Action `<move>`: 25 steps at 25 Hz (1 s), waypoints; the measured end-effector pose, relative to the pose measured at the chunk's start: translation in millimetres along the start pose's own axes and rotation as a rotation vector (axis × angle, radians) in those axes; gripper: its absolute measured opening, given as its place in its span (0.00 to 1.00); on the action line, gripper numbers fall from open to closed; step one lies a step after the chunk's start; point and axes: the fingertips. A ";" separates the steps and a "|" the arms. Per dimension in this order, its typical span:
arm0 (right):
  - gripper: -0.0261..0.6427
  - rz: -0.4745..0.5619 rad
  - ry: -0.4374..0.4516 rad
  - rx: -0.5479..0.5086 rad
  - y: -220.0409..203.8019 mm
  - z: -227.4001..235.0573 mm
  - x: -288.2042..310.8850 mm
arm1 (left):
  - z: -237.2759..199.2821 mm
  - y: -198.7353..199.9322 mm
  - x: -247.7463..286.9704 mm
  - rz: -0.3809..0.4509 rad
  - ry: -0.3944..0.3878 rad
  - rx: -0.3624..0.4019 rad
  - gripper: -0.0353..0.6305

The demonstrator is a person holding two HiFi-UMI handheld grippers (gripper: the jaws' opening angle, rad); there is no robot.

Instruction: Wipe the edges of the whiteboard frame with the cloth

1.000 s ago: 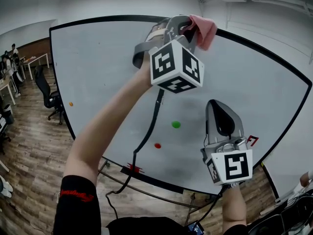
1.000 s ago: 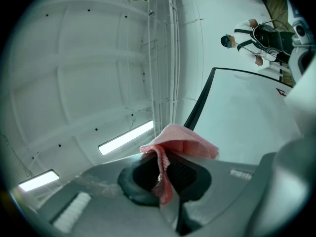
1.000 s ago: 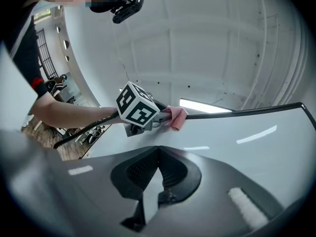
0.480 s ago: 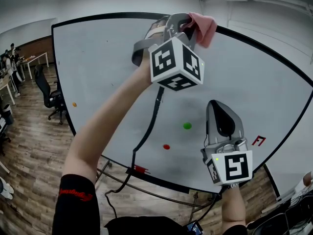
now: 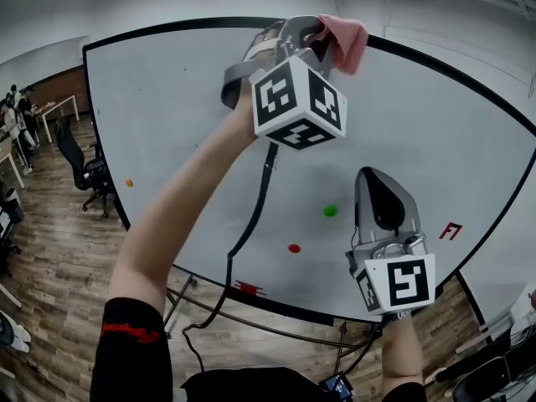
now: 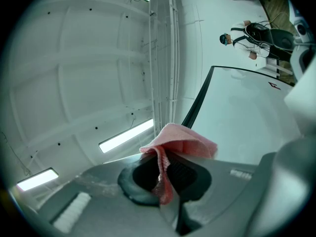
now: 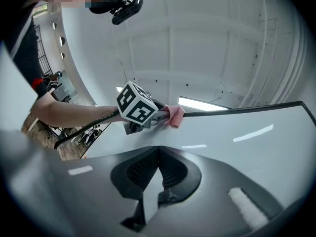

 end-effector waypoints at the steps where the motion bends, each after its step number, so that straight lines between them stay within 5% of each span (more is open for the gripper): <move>1: 0.04 0.000 -0.006 0.007 -1.2 0.2 -0.6 | 0.6 -0.9 0.3 0.000 -0.002 -0.001 0.09; 25: 0.04 0.059 0.119 0.050 -6.3 2.7 24.0 | 0.4 -7.2 1.8 -0.046 0.003 0.074 0.09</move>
Point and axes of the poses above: the fingertips, and each gripper's own axes: x forward along the fingers, z to its right, y out of its top, and after that the axes turned 12 degrees about y, right-handed
